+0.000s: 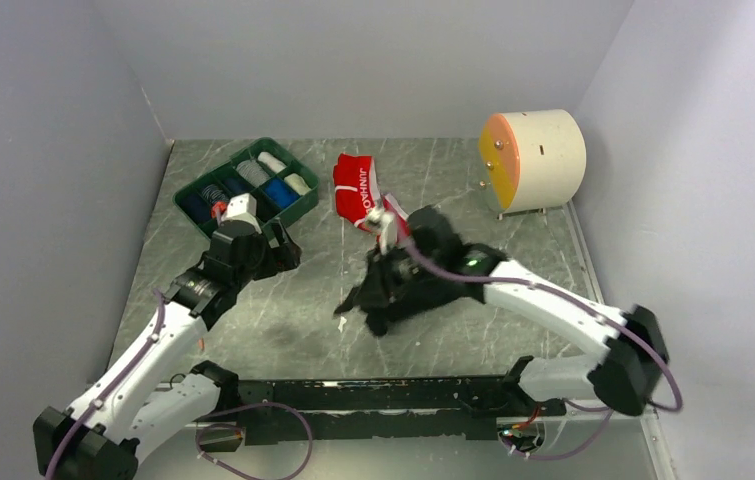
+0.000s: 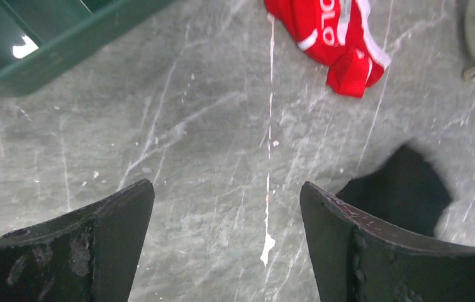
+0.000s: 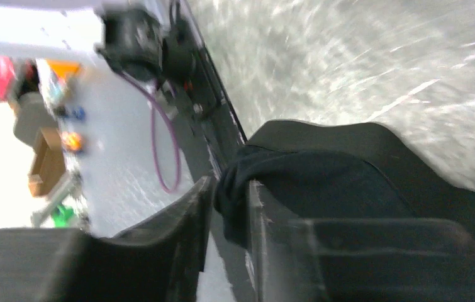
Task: Roll the underwear
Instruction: Flatten out the underwear at the center of the board.
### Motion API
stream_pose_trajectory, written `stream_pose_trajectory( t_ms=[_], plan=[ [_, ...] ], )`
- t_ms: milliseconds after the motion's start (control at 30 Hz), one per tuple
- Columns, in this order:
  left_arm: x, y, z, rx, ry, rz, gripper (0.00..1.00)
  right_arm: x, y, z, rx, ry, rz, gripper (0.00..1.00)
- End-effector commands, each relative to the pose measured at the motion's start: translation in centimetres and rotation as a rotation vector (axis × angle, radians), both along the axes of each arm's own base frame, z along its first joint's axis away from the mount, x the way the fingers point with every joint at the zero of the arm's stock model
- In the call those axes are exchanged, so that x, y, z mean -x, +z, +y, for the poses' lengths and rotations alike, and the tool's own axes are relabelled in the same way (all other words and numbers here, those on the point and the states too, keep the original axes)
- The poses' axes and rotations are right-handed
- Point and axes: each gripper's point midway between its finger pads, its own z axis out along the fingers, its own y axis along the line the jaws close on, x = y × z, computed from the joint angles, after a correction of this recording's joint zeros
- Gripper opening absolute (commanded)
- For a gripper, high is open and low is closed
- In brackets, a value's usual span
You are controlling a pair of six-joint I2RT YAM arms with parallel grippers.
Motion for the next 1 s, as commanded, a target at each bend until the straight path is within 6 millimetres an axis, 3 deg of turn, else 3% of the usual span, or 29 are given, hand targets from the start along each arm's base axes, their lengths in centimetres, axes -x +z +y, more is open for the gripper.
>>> stream_pose_trajectory(
  t_ms=[0,33,100,200,267,367,433,500,667,833,967],
  plan=[
    [-0.3,3.2,2.1,0.002,0.128,-0.079,0.94,2.7,-2.2,5.5,-0.057,0.149,0.038,0.44],
    [-0.3,3.2,2.4,0.003,0.148,-0.084,0.96,2.5,-3.2,6.2,-0.047,0.149,0.057,0.49],
    [-0.4,3.6,2.3,0.011,0.143,-0.099,0.96,1.4,-3.3,6.6,-0.035,0.121,0.04,0.63],
    [-0.4,3.4,1.8,-0.001,0.1,-0.086,0.96,-2.8,-3.2,4.7,0.097,-0.045,-0.129,0.76],
    [-0.3,2.5,1.0,-0.012,0.048,-0.056,0.96,-6.2,-4.0,1.1,0.227,-0.257,-0.206,0.85],
    [0.4,0.4,-0.8,0.001,-0.063,0.02,0.96,-11.1,-6.4,-6.8,0.391,-0.561,-0.191,0.94],
    [1.2,-1.3,-2.2,0.037,-0.134,0.078,0.96,-12.8,-8.0,-10.7,0.401,-0.637,-0.095,0.94],
    [2.4,-3.5,-3.5,0.086,-0.182,0.156,0.93,-13.7,-9.3,-13.0,0.407,-0.659,-0.033,0.92],
    [5.3,-8.3,-4.5,0.134,-0.201,0.319,0.91,-14.2,-13.8,-13.8,0.503,-0.6,0.094,0.83],
    [7.6,-10.2,-5.2,0.102,-0.211,0.389,0.89,-14.0,-17.0,-12.4,0.508,-0.5,0.188,0.69],
    [9.2,-11.3,-5.5,0.109,-0.229,0.429,0.89,-14.0,-18.1,-11.7,0.505,-0.445,0.209,0.6]
  ],
)
